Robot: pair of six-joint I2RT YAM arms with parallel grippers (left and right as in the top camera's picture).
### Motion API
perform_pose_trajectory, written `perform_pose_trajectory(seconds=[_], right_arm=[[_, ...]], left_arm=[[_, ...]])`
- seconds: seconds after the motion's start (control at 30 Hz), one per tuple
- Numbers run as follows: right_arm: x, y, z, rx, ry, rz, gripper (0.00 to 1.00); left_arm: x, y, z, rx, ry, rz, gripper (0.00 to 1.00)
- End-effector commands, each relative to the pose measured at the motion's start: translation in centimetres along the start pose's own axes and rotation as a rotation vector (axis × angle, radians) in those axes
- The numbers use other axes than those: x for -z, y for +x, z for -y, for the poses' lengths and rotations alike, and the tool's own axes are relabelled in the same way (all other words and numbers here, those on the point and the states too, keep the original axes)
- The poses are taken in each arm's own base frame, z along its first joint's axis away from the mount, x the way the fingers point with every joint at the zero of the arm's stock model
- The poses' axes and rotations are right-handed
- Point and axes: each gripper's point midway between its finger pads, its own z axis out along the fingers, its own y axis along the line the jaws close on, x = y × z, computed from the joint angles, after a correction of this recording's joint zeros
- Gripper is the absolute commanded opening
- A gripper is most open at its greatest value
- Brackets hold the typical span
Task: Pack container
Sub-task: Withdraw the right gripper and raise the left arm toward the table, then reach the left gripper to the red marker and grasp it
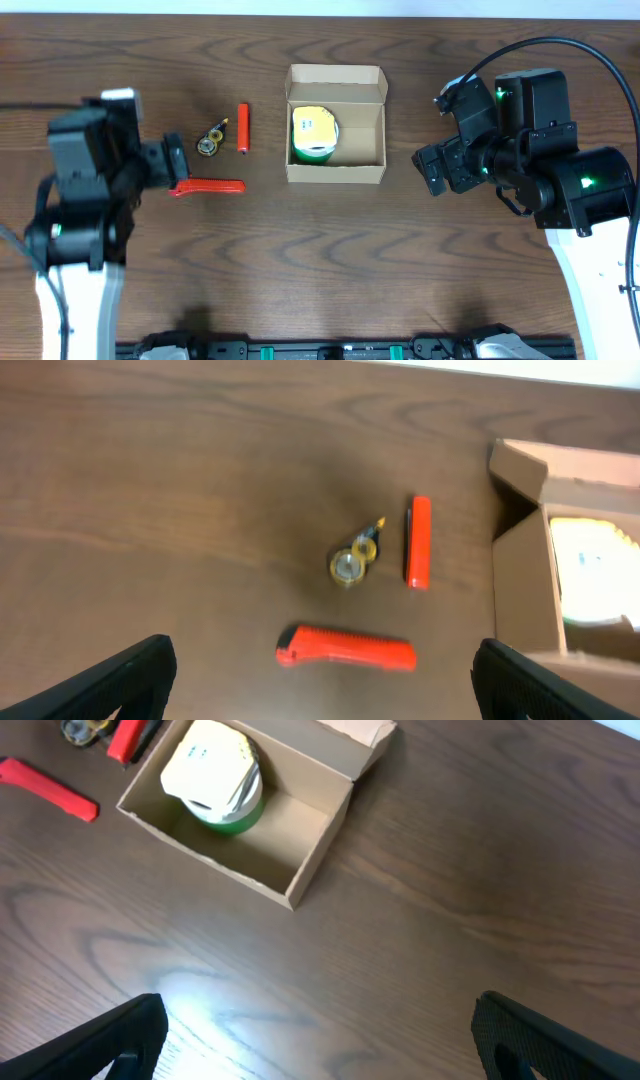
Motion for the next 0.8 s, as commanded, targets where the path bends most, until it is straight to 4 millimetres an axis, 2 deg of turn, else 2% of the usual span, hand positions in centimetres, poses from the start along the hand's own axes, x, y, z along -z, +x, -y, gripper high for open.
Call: perform_pose_trajectory(seconds=[0.0,0.17,0.43,0.63,0.77], right_arm=[[0.4,0.5,0.2,0.010,0.010,-0.008,0.99],[0.4,0.8,0.2,0.009,0.007,-0.023,0.99],[0.4,0.8,0.2,0.008,0.007,-0.023,0.99],[0.4,0.8,0.2,0.009,0.007,-0.023,0.99],[0.4,0.8,0.2,0.009,0.007,-0.023,0.99]], left_arm=[[-1.7,-0.6,0.4,-0.008,0.017,-0.015,0.95],[-4.2,-0.2,1.2,-0.008,0.071,-0.058,0.95],[-8.0,0.0,4.2,-0.040,0.246,-0.092,0.95],[-11.2,2.2,5.1,-0.136,0.156,-0.177,0.95],[-13.0,3.4,7.3,-0.248,0.116,-0.200,0.95]])
